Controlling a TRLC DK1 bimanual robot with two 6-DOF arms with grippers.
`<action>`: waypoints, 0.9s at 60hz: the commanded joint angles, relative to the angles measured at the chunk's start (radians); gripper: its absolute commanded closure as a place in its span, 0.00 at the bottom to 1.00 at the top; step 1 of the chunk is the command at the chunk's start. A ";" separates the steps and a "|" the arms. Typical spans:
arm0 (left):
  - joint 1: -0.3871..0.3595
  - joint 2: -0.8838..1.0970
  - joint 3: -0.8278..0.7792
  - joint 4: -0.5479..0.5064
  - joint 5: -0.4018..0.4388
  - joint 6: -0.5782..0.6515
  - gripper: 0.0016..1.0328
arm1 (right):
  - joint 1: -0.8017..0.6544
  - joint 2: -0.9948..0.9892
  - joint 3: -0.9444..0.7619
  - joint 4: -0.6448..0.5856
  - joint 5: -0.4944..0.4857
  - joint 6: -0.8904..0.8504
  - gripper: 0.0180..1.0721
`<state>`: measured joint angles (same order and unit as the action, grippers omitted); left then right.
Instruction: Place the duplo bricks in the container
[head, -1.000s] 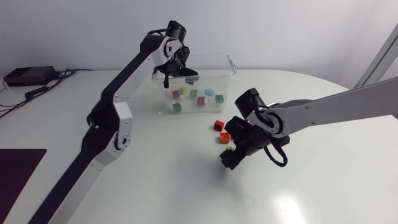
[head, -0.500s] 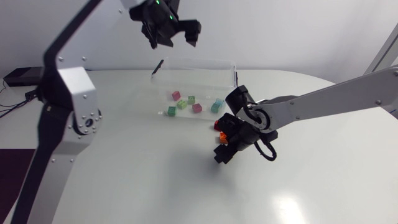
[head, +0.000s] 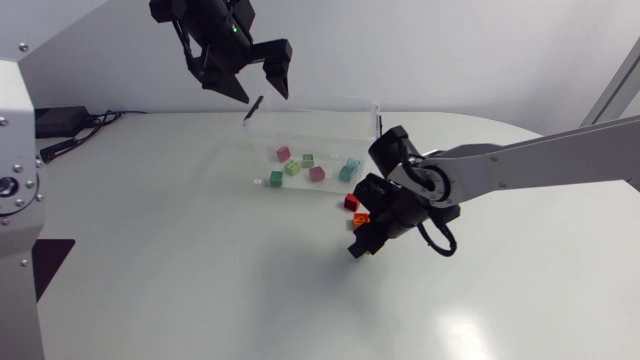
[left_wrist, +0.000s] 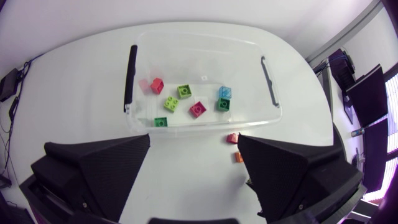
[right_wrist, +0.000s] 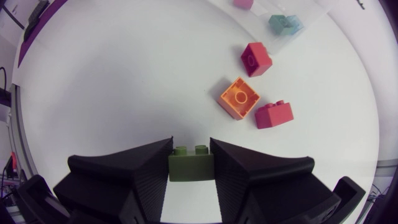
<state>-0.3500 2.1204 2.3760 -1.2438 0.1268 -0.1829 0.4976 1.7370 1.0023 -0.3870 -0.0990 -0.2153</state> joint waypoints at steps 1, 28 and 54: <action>-0.018 -0.079 -0.104 0.006 0.002 0.000 0.04 | 0.004 -0.097 0.029 -0.046 0.010 0.028 0.71; -0.149 -0.379 -0.752 0.402 -0.179 0.085 0.04 | -0.103 -0.010 0.453 -0.165 -0.016 0.090 0.71; -0.322 -0.519 -1.219 0.902 -0.256 0.286 0.04 | -0.134 0.323 0.920 -0.250 -0.024 0.143 0.71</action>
<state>-0.6521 1.6165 1.1934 -0.3813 -0.1188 0.0620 0.3775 1.9995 1.8381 -0.6048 -0.1154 -0.0982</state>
